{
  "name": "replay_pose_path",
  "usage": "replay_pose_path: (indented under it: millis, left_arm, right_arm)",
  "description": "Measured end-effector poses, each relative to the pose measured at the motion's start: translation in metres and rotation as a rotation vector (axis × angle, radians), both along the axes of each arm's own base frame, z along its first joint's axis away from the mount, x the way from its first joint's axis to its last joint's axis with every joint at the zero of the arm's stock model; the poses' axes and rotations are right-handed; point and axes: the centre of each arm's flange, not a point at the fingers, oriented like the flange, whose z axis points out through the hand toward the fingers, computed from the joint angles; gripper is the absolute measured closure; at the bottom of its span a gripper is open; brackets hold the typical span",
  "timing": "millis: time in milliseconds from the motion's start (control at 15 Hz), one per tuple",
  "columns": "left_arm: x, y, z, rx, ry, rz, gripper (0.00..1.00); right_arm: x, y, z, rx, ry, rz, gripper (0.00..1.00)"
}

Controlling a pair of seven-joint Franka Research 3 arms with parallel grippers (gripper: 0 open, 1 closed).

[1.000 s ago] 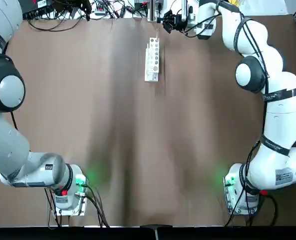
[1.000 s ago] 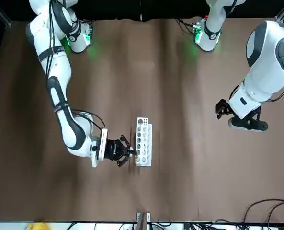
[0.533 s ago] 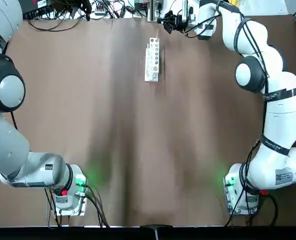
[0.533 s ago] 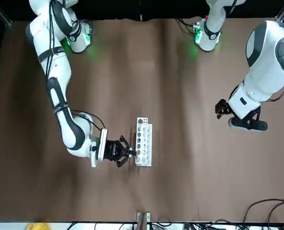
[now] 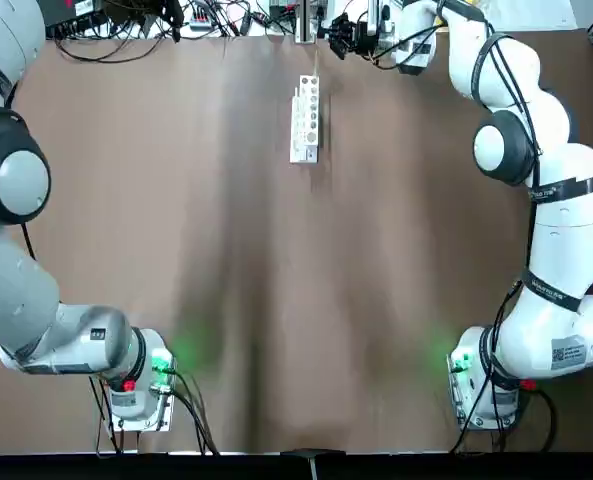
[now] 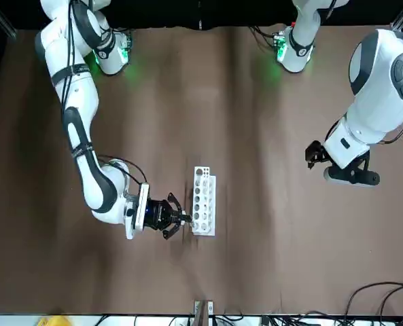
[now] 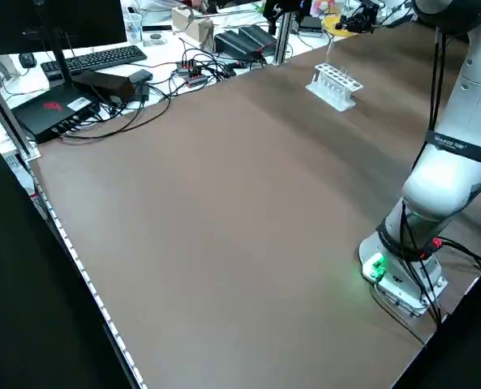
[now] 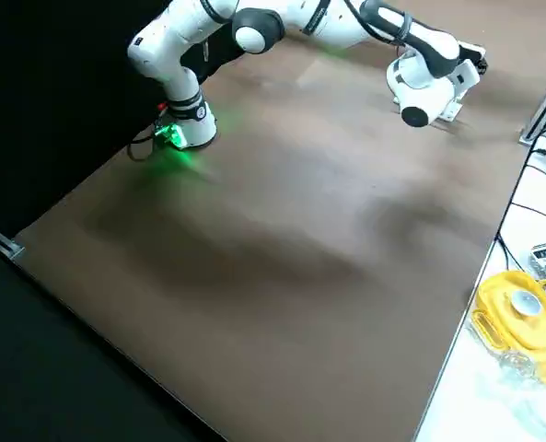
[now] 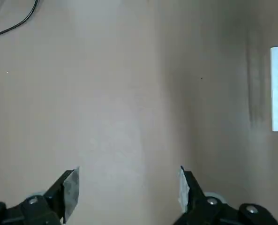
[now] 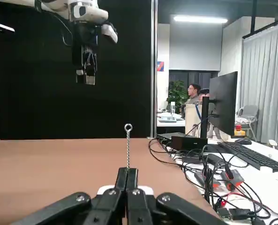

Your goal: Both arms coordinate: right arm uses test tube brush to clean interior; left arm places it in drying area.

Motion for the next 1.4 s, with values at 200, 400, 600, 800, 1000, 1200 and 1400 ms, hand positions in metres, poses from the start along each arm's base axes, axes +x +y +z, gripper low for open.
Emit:
replay_pose_path:
  millis: [200, 400, 600, 800, 1000, 1200, 1400]
  left_arm:
    - [0.000, 0.000, 0.000, 0.000, 0.000, 0.000, 0.00]
    - [0.000, 0.000, 0.000, 0.000, 0.000, 0.000, 0.00]
    - [0.000, 0.000, 0.000, 0.000, 0.000, 0.000, 0.00]
    - [0.000, 0.000, 0.000, 0.000, 0.000, 0.000, 0.00]
    - [0.000, 0.000, 0.000, 0.000, 0.000, 0.000, 0.00]
    - [0.000, 0.001, 0.000, 0.000, 0.000, 0.001, 0.00]
    - [0.001, 0.003, 0.000, 0.000, 0.000, 0.005, 0.00]
  right_arm:
    - [0.001, 0.000, 0.008, 0.004, -0.002, 0.001, 0.98]
    - [0.001, 0.000, 0.014, 0.006, -0.007, 0.001, 0.98]
    - [0.001, 0.001, 0.013, 0.005, -0.008, 0.003, 0.98]
    - [0.000, 0.003, 0.012, -0.005, -0.020, 0.010, 0.98]
    - [0.000, 0.000, 0.012, -0.018, -0.052, 0.012, 0.98]
    - [-0.001, -0.001, 0.010, -0.053, -0.075, 0.037, 0.98]
    - [0.000, -0.001, 0.011, -0.055, -0.077, 0.037, 0.98]
